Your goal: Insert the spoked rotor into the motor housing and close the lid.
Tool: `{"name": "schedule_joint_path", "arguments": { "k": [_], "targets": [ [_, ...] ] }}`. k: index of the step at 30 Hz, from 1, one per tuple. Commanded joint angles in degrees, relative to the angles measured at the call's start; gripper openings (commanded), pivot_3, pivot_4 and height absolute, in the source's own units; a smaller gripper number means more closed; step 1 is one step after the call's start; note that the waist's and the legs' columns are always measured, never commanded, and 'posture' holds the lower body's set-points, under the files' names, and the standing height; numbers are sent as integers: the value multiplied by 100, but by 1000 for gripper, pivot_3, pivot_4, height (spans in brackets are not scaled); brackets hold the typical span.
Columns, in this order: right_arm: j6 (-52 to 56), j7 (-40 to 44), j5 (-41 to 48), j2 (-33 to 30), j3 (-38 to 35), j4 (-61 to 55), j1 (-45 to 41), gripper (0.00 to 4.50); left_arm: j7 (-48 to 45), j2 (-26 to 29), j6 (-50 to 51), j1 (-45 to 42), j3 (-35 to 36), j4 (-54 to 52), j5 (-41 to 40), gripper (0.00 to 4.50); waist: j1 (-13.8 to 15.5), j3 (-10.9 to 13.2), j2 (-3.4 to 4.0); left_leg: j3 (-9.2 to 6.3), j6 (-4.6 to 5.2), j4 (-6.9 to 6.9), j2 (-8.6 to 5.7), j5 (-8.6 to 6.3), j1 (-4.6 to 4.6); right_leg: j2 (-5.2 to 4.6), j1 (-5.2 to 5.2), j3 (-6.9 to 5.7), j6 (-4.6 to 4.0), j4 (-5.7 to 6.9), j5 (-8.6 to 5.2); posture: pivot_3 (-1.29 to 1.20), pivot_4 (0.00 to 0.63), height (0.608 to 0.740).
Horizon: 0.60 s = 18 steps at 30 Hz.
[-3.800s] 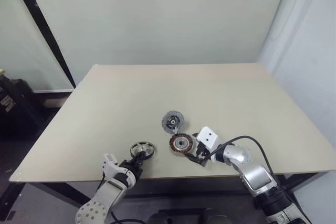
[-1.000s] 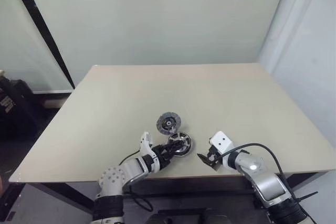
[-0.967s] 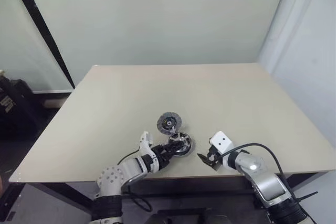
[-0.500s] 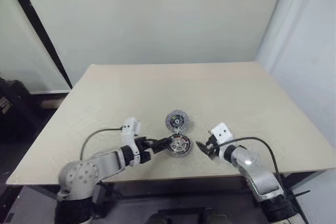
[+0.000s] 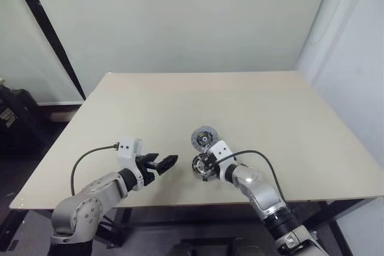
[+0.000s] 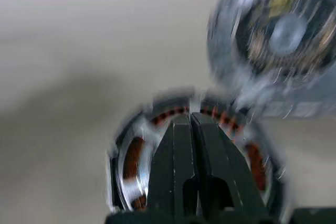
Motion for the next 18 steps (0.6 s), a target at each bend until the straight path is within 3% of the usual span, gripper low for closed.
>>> {"name": "schedule_joint_path", "arguments": {
  "k": [1, 9, 12, 18],
  "targets": [
    [-225, 124, -182, -51, 140, 299, -42, 43, -51, -20, -132, -95, -51, -224, 85, 4500, -2, -2, -2, 0, 11, -1, 2, 6, 8, 2, 5, -1, 0, 0, 0, 0, 0, 740],
    [717, 684, 275, -253, -106, -1028, -203, 43, -128, -18, -181, -72, -94, -111, 233, 4500, 0, 0, 0, -1, 10, -2, 9, 7, 12, 7, 6, -3, -1, 4, 0, 0, 0, 740],
    [1121, 1228, 50, -819, 249, -1610, -418, 898, -216, 45, -233, -94, -129, 5, 361, 4500, 0, 1, 1, 1, 11, -2, 7, 7, 11, 5, 4, -3, 0, 3, 0, 0, 0, 740],
    [1827, 2515, -256, -2118, 1164, -2574, -884, 3060, -710, 575, -642, 72, -657, 126, 1136, 4500, 2, 1, 0, -2, 11, -7, 0, 7, 11, 4, 2, -11, -1, 1, -1, 0, 0, 740]
  ]
}}
